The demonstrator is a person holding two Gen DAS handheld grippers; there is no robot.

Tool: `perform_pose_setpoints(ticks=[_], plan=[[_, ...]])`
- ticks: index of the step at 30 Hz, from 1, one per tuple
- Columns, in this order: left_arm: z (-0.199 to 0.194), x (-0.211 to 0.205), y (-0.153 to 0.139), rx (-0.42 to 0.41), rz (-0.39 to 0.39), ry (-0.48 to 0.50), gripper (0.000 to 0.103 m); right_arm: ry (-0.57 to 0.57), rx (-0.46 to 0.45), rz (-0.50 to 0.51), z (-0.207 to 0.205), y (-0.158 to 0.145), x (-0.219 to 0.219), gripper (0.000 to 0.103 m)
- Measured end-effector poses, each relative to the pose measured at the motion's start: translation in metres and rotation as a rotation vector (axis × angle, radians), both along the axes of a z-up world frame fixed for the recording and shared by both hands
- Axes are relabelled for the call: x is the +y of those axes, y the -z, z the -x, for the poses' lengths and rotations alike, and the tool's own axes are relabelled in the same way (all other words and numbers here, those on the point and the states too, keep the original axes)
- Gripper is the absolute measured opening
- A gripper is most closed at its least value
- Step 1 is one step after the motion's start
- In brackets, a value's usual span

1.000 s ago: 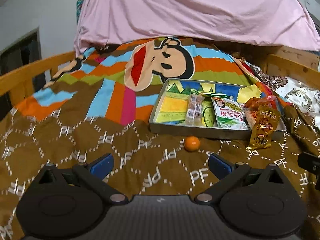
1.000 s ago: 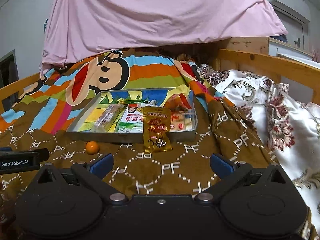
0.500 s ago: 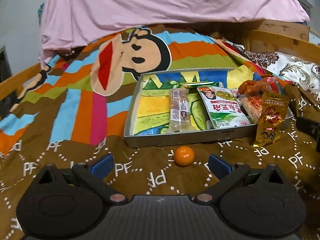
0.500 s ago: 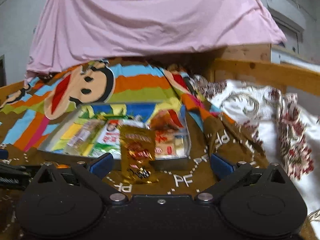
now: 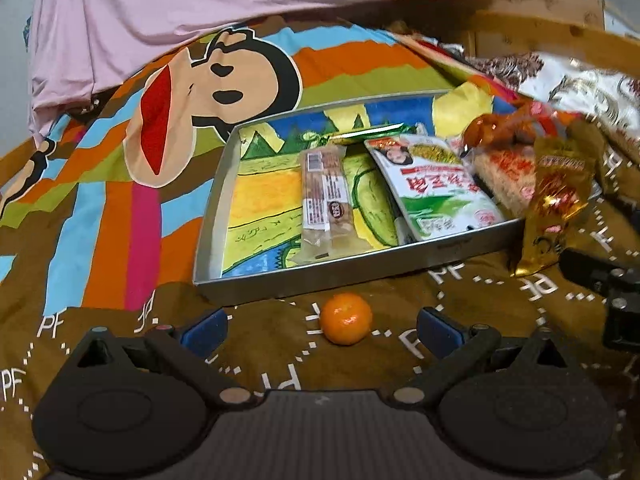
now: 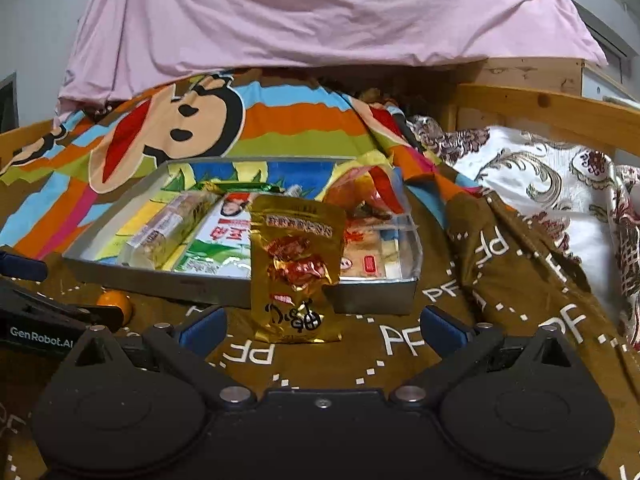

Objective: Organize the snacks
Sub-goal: 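Grasp the small orange with the left tool while the right tool grasps the gold meat pouch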

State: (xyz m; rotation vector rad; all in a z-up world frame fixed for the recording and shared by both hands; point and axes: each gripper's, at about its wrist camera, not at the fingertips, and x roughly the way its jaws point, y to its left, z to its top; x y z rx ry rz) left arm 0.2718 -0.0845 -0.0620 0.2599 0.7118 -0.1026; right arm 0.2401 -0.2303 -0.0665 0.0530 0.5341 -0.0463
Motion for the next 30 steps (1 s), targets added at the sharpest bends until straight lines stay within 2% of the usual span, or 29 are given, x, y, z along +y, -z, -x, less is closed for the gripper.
perform_pose_setpoints(ticks=[5,12,20,25,30], plan=[[-0.007,-0.001,0.004,0.013,-0.027,0.002,0.103,-0.011,0.045,-0.050,-0.010,0.006,-0.004,0.102],[-0.009,-0.010,0.008,-0.001,-0.112,0.061,0.102,-0.075,0.062,-0.142,-0.020,0.007,-0.006,0.102],[-0.011,-0.016,0.012,0.002,-0.165,0.120,0.098,-0.091,0.080,-0.150,-0.029,0.012,-0.003,0.093],[-0.015,-0.016,0.012,0.009,-0.155,0.125,0.091,-0.093,0.073,-0.149,-0.033,0.014,-0.002,0.089],[-0.015,-0.015,0.013,0.015,-0.144,0.137,0.076,-0.090,0.070,-0.132,-0.034,0.015,0.001,0.087]])
